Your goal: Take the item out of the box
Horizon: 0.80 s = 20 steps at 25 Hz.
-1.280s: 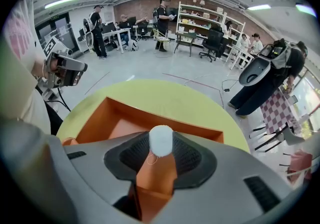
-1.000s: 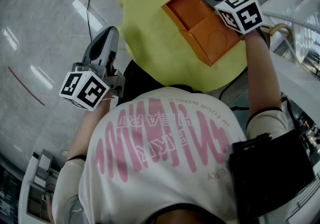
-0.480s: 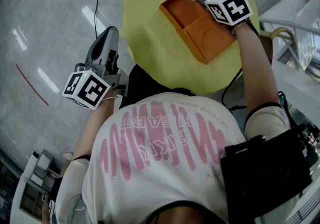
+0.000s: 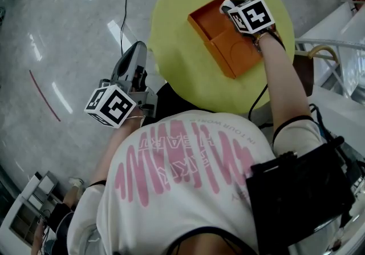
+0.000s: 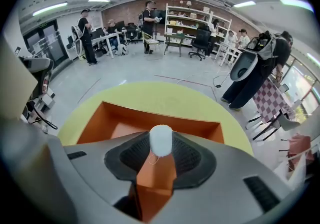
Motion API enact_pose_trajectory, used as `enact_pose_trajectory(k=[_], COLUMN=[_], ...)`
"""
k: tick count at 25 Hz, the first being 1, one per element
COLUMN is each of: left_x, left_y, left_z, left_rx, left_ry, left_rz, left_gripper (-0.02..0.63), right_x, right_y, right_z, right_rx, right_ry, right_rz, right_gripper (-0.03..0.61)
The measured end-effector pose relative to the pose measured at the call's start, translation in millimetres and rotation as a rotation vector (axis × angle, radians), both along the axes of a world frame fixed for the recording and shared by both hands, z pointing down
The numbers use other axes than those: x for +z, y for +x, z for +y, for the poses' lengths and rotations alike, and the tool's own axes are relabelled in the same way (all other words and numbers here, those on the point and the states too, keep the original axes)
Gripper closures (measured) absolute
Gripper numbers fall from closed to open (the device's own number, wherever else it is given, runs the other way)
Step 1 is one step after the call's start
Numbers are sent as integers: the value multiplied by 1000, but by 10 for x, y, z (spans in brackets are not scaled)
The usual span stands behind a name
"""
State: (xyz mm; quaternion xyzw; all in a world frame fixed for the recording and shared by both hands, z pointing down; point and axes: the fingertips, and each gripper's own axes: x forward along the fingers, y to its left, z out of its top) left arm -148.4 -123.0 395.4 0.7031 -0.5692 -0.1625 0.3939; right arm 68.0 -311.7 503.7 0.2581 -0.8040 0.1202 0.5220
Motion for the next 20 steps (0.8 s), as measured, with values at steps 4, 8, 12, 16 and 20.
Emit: enact_pose_trajectory(k=[4,8,12,16,20], left_x=[-44,-166,-278,-302,-334], left_y=[-28,-42,-67,-60,-54], left_z=[44,52,97,151,172], left_rx=[-19,-26,-19,-12,-21], left_ry=[4,28,49,53,51], left_rz=[-18,-39,-67,-85,-82], left_gripper=[607,606,607,606,607], right_x=[16,-11,-41,-60,-95], right_y=[30,87,93,86,83], right_z=[-17,-27,25,43,35], right_rx=[13,59,97,121,164], right_ry=[1,6,25,47,60], right_rz=[7,-16,-28,-47,-86], right_gripper=[444,445,445,445,445])
